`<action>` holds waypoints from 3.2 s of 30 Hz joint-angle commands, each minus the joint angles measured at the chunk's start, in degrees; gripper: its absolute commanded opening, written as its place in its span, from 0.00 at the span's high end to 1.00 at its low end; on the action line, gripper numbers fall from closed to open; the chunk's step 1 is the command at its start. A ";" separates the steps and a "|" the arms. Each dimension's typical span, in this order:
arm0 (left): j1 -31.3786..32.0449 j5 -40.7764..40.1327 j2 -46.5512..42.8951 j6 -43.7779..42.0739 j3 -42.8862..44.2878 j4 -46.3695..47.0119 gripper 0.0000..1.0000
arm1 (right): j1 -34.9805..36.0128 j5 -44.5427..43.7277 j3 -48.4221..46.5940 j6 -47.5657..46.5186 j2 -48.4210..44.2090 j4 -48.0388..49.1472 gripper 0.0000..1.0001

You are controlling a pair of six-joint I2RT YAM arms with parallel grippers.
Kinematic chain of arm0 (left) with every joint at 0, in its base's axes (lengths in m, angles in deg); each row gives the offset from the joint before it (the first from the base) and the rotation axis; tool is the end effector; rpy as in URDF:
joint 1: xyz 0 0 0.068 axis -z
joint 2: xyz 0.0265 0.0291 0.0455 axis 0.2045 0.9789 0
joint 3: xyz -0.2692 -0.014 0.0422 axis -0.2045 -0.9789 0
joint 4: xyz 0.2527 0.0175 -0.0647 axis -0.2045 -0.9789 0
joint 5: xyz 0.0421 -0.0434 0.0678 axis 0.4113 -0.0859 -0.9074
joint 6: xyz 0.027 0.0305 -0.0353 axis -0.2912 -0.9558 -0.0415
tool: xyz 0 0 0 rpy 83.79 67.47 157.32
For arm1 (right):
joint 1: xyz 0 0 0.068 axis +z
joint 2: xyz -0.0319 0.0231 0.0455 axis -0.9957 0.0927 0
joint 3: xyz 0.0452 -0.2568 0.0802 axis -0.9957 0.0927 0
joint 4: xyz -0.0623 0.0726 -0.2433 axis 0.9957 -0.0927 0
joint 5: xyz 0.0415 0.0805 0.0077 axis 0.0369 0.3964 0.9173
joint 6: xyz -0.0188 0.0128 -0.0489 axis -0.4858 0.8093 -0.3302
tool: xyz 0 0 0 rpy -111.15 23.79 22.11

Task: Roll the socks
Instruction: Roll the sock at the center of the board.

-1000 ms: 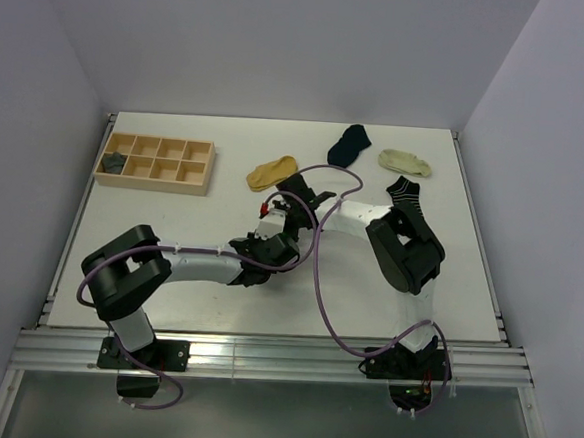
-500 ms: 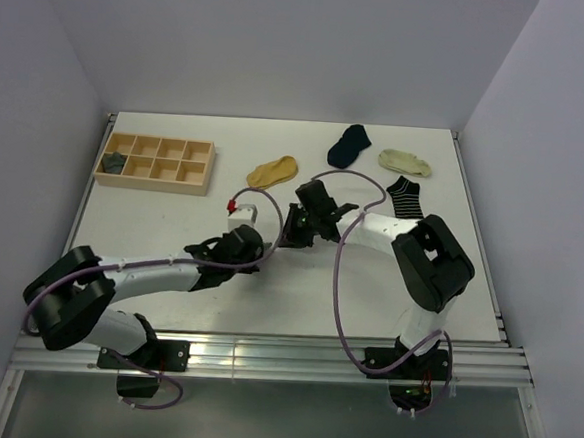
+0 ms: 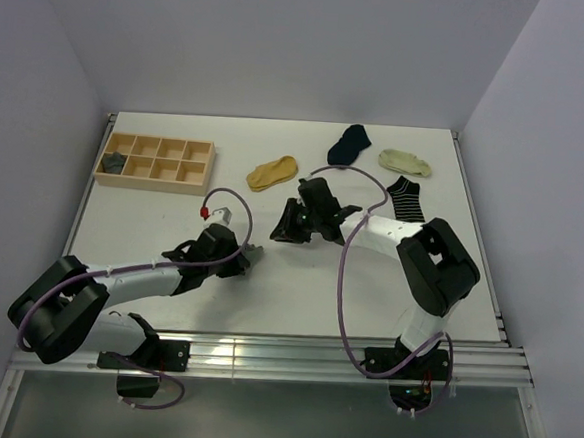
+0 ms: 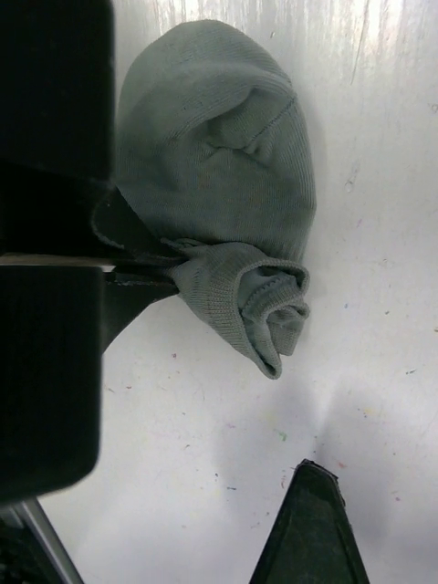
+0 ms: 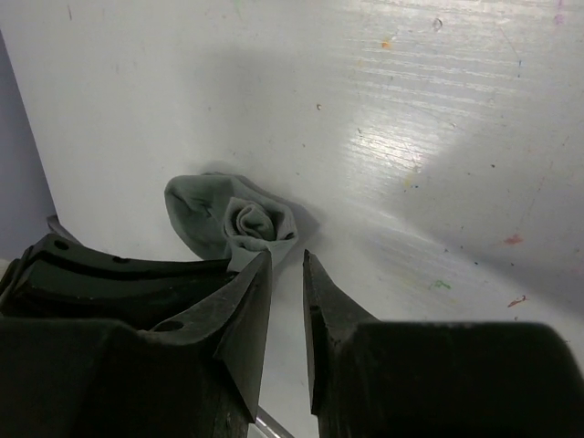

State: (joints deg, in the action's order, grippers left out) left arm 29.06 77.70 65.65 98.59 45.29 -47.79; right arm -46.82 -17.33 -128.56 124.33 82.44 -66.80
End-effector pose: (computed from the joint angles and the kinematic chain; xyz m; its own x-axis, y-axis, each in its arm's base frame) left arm 0.1816 -0.1515 0.1479 -0.7818 -0.3507 -0.5155 -0.0402 0.8535 -0.5196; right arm 0.2823 0.2324 0.1774 -0.9216 0.1565 -0.3552 -0.1257 0.7454 0.6547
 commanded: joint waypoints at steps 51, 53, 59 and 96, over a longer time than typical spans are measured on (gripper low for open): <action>0.36 17.79 16.99 -5.65 9.72 2.68 1.00 | -1.83 -2.13 -2.10 -4.25 1.06 -5.34 0.85; 0.36 17.88 17.35 -5.48 10.25 2.50 1.00 | -2.44 -5.12 -0.78 -3.55 -2.53 -5.16 0.85; -0.17 18.85 20.07 -5.12 12.45 1.54 1.00 | -3.77 -7.95 1.51 -3.54 -9.14 -5.86 0.84; -2.19 19.20 20.16 -4.42 12.10 2.15 1.00 | -2.97 0.59 7.06 -1.08 2.36 3.02 0.87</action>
State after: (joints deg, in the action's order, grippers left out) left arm 27.00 99.74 85.24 96.15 58.36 -41.74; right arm -49.44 -13.30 -118.97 124.24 82.25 -60.77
